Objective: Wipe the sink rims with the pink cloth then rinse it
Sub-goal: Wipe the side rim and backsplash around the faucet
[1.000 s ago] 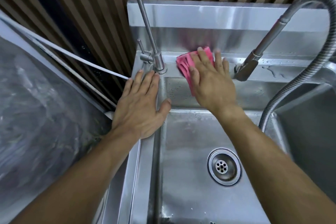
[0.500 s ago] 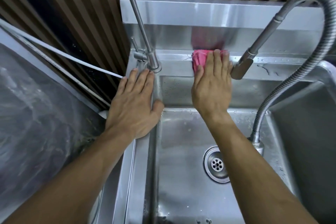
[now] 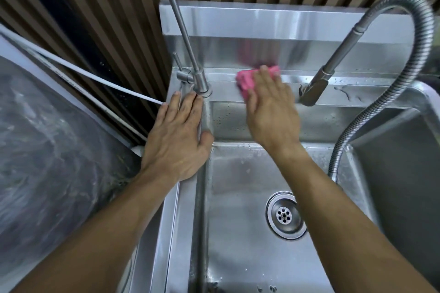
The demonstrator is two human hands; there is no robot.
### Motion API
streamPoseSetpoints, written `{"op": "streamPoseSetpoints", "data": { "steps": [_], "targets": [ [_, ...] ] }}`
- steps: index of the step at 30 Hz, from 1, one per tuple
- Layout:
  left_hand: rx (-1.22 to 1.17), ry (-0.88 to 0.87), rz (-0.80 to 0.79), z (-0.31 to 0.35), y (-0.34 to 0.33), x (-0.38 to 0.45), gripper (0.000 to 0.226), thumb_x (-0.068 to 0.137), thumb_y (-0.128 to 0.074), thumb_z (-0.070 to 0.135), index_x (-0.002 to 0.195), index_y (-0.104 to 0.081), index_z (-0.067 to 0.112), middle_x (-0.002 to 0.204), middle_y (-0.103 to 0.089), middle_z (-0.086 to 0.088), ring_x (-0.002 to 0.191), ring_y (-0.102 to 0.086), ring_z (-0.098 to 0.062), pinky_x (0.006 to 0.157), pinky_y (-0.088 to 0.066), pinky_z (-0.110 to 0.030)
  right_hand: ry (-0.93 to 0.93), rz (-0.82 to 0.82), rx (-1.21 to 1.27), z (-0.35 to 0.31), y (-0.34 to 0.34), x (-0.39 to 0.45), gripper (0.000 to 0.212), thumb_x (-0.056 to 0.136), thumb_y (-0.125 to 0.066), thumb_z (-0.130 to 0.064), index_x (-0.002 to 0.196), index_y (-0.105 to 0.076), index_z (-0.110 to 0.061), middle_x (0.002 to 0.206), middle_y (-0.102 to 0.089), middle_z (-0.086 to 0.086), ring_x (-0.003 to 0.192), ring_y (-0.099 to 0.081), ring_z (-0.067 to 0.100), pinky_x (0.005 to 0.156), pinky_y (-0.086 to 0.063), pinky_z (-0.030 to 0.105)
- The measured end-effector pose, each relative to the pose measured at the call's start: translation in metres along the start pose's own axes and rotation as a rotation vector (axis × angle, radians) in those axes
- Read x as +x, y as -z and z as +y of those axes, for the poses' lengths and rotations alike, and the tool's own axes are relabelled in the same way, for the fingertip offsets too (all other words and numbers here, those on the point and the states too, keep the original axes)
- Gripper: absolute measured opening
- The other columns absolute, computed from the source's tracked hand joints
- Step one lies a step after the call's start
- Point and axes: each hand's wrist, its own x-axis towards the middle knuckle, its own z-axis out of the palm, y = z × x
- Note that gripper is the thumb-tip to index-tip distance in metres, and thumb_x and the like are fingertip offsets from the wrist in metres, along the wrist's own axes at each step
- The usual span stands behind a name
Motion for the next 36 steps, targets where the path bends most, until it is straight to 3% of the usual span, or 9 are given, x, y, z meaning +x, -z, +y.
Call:
{"op": "streamPoseSetpoints", "data": {
  "steps": [3, 5, 10, 15, 23, 29, 33, 36],
  "targets": [
    [-0.036, 0.01, 0.015, -0.001, -0.002, 0.0, 0.08, 0.095, -0.018, 0.049, 0.166, -0.006, 0.014, 0.175, -0.001, -0.001, 0.161, 0.006, -0.02, 0.131, 0.003, -0.04, -0.255, 0.085, -0.014, -0.005, -0.002, -0.001, 0.055, 0.112, -0.029, -0.031, 0.162, -0.028, -0.009, 0.172, -0.021, 0.006, 0.161, -0.009, 0.027, 0.131, -0.005, 0.039],
    [-0.029, 0.011, 0.018, -0.001, -0.003, 0.001, 0.079, 0.099, -0.024, 0.049, 0.166, -0.006, 0.012, 0.175, -0.001, -0.003, 0.161, 0.006, -0.021, 0.131, 0.002, -0.041, -0.319, 0.103, 0.02, -0.031, -0.01, 0.002, 0.056, 0.112, -0.03, -0.031, 0.163, -0.026, -0.01, 0.173, -0.018, 0.006, 0.161, -0.008, 0.027, 0.131, -0.001, 0.039],
    [0.001, 0.012, 0.026, -0.001, -0.007, 0.003, 0.078, 0.1, -0.032, 0.045, 0.166, -0.009, 0.012, 0.175, -0.005, -0.004, 0.161, 0.003, -0.023, 0.13, -0.001, -0.042, 0.073, -0.034, 0.083, -0.066, -0.026, 0.0, 0.054, 0.112, -0.034, -0.032, 0.162, -0.033, -0.013, 0.171, -0.025, 0.006, 0.161, -0.012, 0.027, 0.131, -0.005, 0.037],
    [-0.017, 0.017, 0.044, -0.002, -0.008, 0.001, 0.076, 0.101, -0.033, 0.045, 0.166, -0.012, 0.013, 0.175, -0.007, -0.002, 0.161, 0.002, -0.023, 0.131, 0.0, -0.041, 0.237, -0.142, 0.046, -0.035, -0.011, 0.002, 0.057, 0.112, -0.034, -0.042, 0.163, -0.029, -0.017, 0.171, -0.024, 0.003, 0.161, -0.01, 0.023, 0.131, -0.007, 0.037],
    [-0.032, 0.101, 0.043, -0.002, -0.008, -0.001, 0.078, 0.1, -0.03, 0.052, 0.165, -0.012, 0.012, 0.175, -0.004, -0.005, 0.161, 0.003, -0.026, 0.131, -0.003, -0.044, 0.094, -0.109, 0.093, -0.061, -0.016, -0.004, 0.057, 0.109, -0.038, -0.032, 0.163, -0.029, -0.017, 0.171, -0.024, 0.003, 0.162, -0.007, 0.026, 0.131, -0.005, 0.041],
    [0.022, 0.092, 0.004, -0.001, -0.01, -0.007, 0.082, 0.096, -0.011, 0.056, 0.166, -0.001, 0.015, 0.174, 0.009, -0.003, 0.16, 0.008, -0.028, 0.13, -0.001, -0.046, 0.309, -0.209, 0.049, -0.019, -0.001, 0.012, 0.053, 0.111, -0.037, -0.032, 0.162, -0.033, -0.019, 0.168, -0.034, 0.004, 0.161, -0.015, 0.027, 0.13, -0.013, 0.043],
    [0.014, 0.079, 0.027, -0.002, -0.01, -0.01, 0.075, 0.103, -0.019, 0.053, 0.166, -0.004, 0.016, 0.175, 0.006, -0.003, 0.16, 0.007, -0.028, 0.13, 0.0, -0.044, 0.231, -0.129, 0.021, -0.002, 0.004, 0.001, 0.053, 0.111, -0.04, -0.032, 0.161, -0.034, -0.015, 0.168, -0.033, 0.007, 0.16, -0.018, 0.03, 0.129, -0.017, 0.047],
    [0.001, 0.088, 0.031, -0.001, -0.009, -0.009, 0.074, 0.104, -0.018, 0.054, 0.166, -0.002, 0.016, 0.175, 0.007, -0.002, 0.16, 0.009, -0.026, 0.13, 0.002, -0.044, 0.199, -0.109, -0.015, -0.007, 0.0, -0.005, 0.06, 0.11, -0.038, -0.043, 0.162, -0.031, -0.014, 0.17, -0.029, 0.007, 0.16, -0.014, 0.03, 0.129, -0.015, 0.049]
  ]
}}
